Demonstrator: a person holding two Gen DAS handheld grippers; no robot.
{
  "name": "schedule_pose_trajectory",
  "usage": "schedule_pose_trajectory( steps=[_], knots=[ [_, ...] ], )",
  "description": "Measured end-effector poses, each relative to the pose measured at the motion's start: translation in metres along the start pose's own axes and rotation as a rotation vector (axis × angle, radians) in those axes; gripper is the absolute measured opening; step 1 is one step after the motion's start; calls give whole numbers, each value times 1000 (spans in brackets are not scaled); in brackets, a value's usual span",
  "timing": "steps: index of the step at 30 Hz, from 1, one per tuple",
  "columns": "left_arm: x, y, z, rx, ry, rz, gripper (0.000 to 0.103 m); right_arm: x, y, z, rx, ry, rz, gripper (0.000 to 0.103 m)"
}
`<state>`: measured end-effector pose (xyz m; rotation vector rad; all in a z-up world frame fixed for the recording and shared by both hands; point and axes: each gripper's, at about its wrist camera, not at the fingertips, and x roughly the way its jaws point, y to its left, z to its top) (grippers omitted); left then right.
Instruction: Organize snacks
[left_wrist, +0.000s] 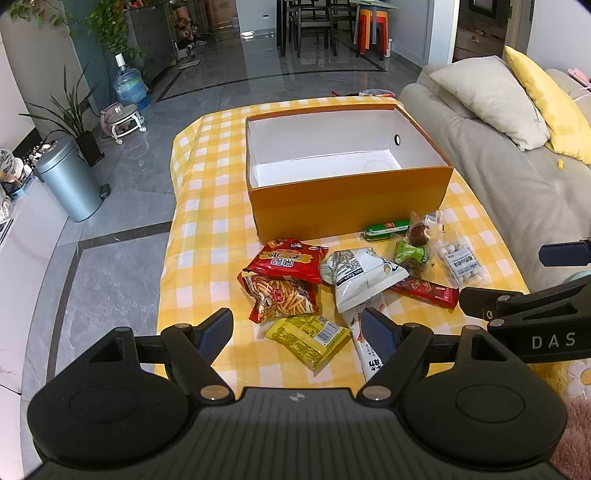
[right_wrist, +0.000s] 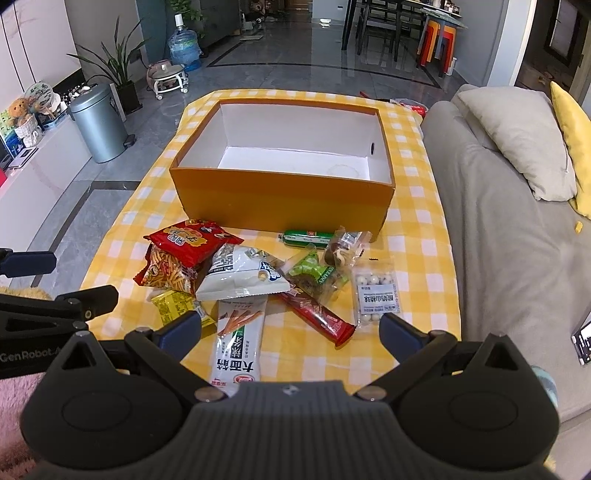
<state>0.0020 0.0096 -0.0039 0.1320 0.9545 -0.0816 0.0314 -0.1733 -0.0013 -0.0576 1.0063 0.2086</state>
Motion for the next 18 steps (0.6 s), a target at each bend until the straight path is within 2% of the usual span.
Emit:
schedule_pose_trajectory(
  steps=[18],
  knots=[
    [0, -1, 0, -2, 2, -2, 93, 2, -3, -1, 0, 5, -5, 99]
  ],
)
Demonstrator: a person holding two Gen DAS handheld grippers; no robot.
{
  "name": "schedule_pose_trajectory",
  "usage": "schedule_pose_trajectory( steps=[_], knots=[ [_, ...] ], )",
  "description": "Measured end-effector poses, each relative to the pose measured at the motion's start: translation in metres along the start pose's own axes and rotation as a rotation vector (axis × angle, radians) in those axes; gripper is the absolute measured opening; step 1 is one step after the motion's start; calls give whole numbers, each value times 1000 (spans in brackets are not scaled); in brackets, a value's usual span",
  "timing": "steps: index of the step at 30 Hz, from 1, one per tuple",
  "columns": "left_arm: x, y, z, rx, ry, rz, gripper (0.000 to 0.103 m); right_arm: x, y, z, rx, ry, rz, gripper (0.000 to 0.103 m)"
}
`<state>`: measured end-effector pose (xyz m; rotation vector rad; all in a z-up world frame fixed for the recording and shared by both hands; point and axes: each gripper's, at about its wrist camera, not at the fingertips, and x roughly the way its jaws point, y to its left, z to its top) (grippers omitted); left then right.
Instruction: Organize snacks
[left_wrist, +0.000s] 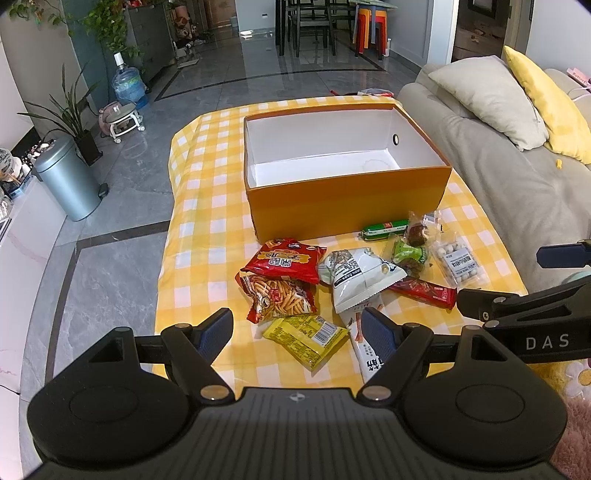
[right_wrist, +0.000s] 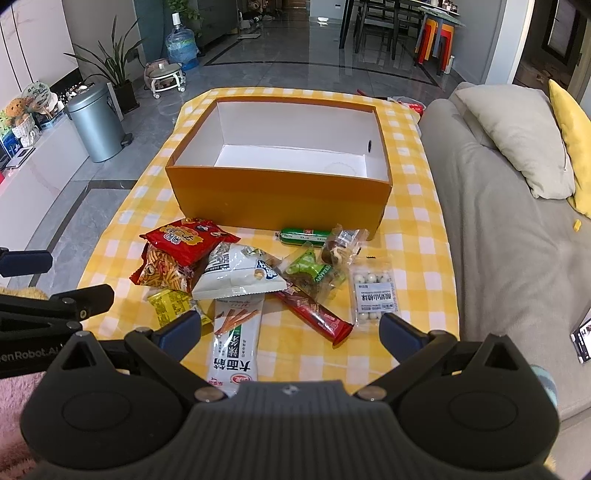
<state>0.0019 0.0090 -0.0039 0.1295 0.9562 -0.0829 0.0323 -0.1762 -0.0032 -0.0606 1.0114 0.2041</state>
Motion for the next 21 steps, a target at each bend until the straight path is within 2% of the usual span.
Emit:
schedule_pose_trajectory(
  steps=[21],
  knots=[
    [0, -4, 0, 0, 6, -6, 93, 5, 1, 3, 5, 9, -6, 99]
  ],
)
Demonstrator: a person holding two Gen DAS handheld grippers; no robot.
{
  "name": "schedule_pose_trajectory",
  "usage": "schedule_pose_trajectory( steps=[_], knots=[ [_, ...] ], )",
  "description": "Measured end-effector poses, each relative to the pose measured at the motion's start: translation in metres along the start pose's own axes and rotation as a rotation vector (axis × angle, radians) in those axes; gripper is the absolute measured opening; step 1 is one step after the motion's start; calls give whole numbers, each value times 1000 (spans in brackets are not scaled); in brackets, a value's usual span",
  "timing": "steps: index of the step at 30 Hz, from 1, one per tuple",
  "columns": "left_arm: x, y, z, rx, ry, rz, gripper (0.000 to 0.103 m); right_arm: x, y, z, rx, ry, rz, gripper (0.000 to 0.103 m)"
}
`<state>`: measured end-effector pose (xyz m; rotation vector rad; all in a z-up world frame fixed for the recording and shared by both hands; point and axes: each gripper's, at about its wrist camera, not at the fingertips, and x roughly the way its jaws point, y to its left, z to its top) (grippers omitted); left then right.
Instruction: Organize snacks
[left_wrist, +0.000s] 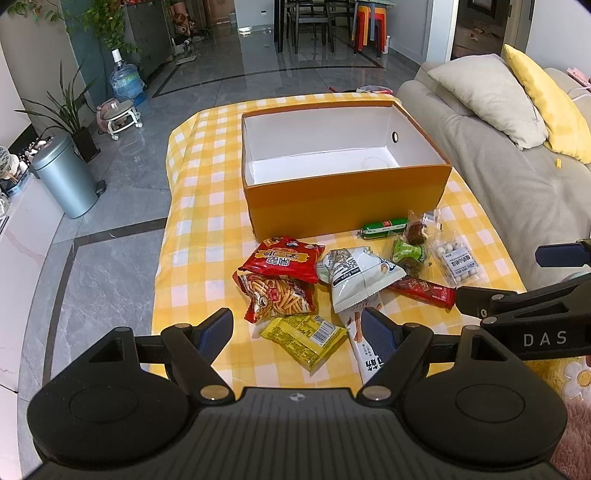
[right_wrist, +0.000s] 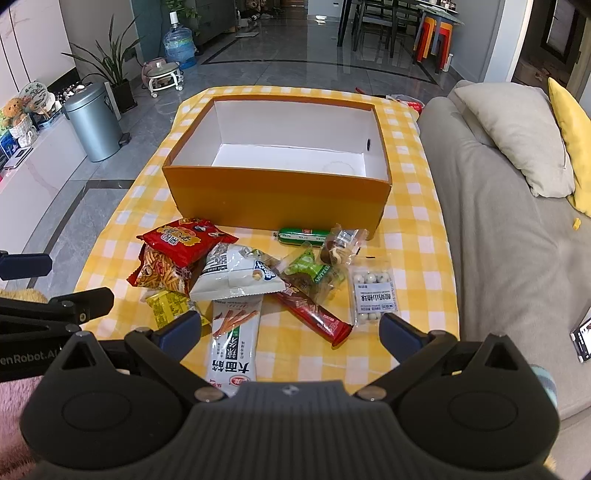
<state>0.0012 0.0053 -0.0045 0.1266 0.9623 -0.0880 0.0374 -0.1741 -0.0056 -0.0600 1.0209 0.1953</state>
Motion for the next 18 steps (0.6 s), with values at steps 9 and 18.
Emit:
schedule_pose_trajectory(
  steps=[9, 18],
  knots=[
    [7, 1, 6, 1, 6, -11, 92, 8, -2, 8, 8, 6, 10, 99],
    [26, 15, 29, -22, 29, -77, 81, 23, -10, 25, 6, -43, 62, 83]
  ],
)
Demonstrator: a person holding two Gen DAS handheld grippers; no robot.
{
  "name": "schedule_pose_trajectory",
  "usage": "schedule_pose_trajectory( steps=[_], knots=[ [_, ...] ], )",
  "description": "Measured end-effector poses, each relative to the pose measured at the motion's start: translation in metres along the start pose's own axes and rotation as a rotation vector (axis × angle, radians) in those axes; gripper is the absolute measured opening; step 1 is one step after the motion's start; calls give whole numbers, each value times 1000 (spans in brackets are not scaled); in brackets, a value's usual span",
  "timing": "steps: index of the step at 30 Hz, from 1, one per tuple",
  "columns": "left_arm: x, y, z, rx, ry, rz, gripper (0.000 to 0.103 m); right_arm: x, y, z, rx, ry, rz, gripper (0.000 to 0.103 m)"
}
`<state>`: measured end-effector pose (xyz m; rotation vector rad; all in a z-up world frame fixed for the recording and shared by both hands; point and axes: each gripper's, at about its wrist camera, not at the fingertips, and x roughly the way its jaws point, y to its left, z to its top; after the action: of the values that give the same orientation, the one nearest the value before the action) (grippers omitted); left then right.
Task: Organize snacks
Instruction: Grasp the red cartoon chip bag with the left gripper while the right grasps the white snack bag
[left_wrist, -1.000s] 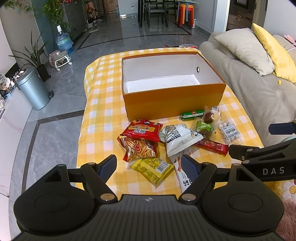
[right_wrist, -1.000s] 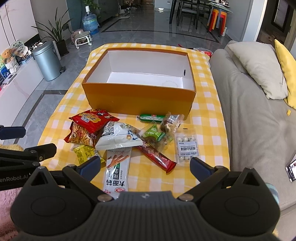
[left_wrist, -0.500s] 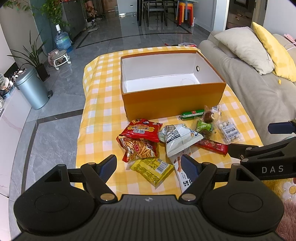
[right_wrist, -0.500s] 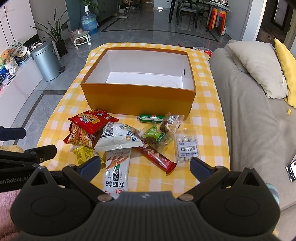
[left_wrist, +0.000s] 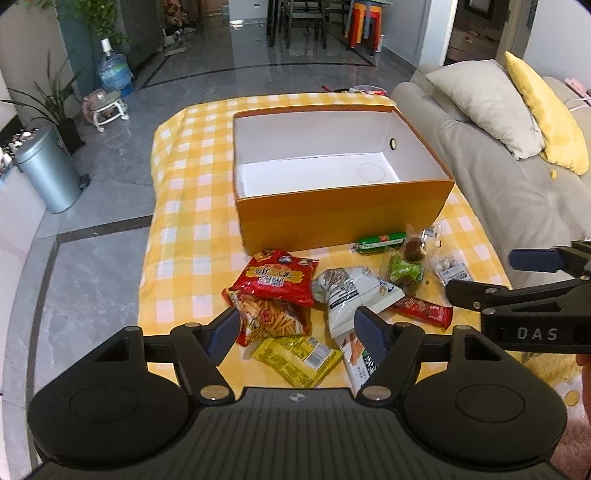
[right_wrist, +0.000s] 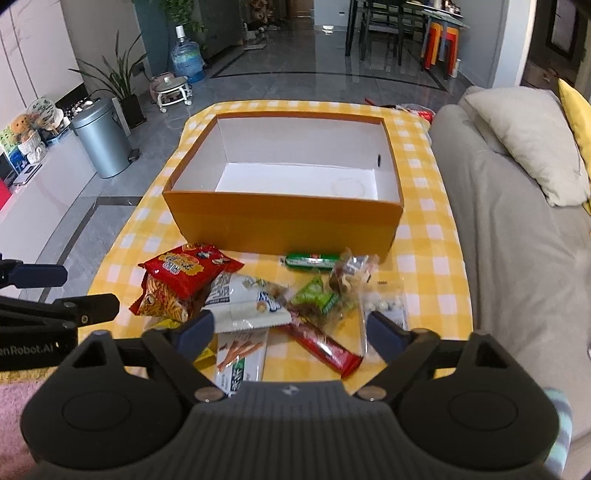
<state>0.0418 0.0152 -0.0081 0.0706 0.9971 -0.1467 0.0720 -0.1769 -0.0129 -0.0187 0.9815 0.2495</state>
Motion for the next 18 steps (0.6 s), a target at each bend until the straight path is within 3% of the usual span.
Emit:
schedule_pose_trajectory(
  steps=[2, 10, 18],
  knots=[
    [7, 3, 5, -3, 13, -11, 81, 9, -1, 5, 2, 20, 25, 77],
    [38, 18, 24, -2, 80, -44, 85, 56, 5, 21, 39, 122, 142, 73],
    [75, 34, 42, 33, 168, -63, 88, 103, 18, 29, 4, 215, 162, 72]
  ],
)
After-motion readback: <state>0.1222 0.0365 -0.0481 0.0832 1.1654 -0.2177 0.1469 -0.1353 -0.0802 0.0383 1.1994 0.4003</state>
